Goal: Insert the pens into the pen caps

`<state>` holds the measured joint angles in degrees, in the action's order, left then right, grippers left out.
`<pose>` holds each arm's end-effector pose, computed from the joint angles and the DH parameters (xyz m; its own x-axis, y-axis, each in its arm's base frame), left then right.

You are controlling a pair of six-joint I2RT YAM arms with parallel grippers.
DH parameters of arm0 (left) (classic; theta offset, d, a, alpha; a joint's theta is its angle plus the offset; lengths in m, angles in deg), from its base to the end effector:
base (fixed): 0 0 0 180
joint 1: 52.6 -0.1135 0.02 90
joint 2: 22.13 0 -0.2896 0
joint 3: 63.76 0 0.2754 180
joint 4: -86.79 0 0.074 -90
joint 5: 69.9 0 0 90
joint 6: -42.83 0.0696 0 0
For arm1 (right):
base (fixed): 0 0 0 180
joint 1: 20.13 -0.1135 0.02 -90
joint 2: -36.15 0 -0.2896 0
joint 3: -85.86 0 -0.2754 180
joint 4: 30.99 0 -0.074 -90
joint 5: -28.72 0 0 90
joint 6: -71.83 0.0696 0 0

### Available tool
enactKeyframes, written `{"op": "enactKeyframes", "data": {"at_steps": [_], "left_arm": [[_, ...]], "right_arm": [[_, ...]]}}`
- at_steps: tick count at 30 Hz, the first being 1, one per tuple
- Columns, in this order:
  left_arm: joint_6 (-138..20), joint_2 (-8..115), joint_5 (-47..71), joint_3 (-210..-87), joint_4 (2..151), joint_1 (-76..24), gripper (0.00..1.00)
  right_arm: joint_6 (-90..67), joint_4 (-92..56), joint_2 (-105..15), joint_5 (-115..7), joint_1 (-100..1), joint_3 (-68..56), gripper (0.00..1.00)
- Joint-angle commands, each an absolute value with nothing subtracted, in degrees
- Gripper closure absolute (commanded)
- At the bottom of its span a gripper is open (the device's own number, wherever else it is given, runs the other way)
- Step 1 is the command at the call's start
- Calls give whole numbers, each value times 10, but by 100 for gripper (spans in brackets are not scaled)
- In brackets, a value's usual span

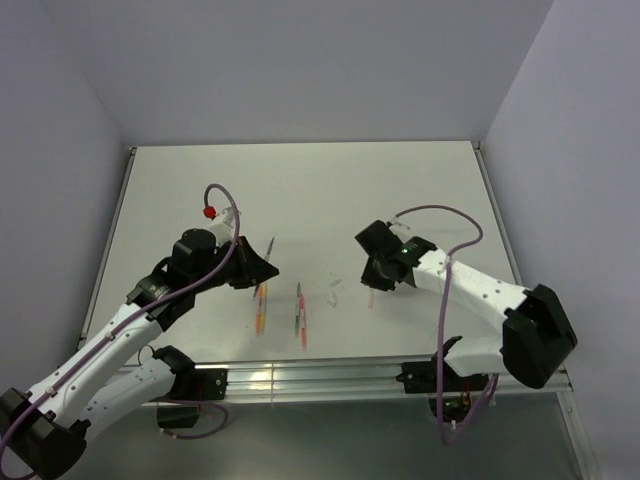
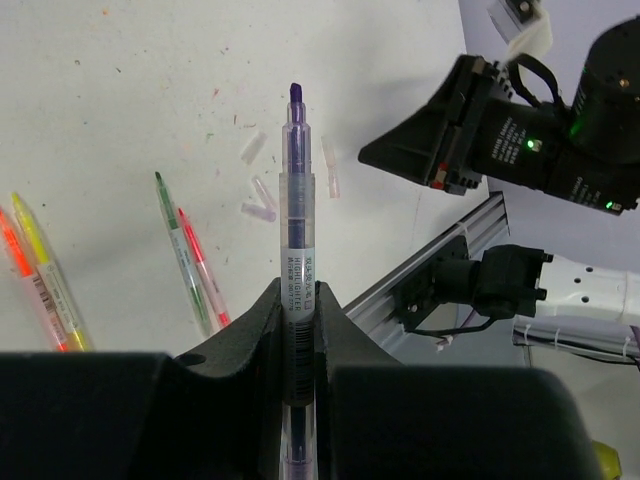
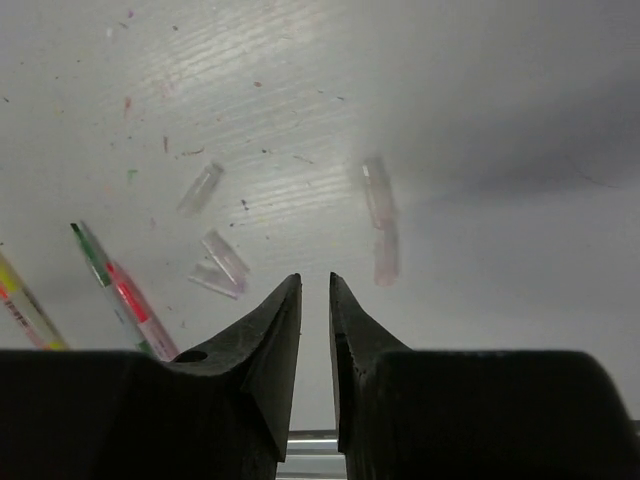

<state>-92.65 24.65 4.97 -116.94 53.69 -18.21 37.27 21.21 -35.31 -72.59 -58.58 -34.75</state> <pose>0.1725 -0.1401 0.2918 -0.7859 -0.2961 -0.5428 0.2528 0.6472 -0.7192 0.2113 0.1504 0.2023 -0.8475 0.3583 -0.3918 0.2729 0.9270 0.2573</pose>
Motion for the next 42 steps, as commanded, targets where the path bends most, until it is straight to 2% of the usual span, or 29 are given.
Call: {"op": "enactKeyframes", "data": {"at_steps": [1,5,10,17,32,42], "left_arm": [[-913,248,46,-1167,555,-177,100],[-898,249,64,-1183,532,-177,100],[-880,247,79,-1198,514,-177,100],[-878,249,81,-1199,513,-177,100],[-880,259,76,-1204,517,-178,100],[-882,261,68,-1201,519,-178,100]], "right_arm": [[387,196,-410,-743,-608,-285,75],[405,179,-482,-739,-635,-234,76],[369,155,-548,-748,-685,-208,69],[305,81,-537,-711,-694,-285,67],[260,73,-593,-720,-708,-257,66],[260,73,-598,-713,-713,-269,69]]}}
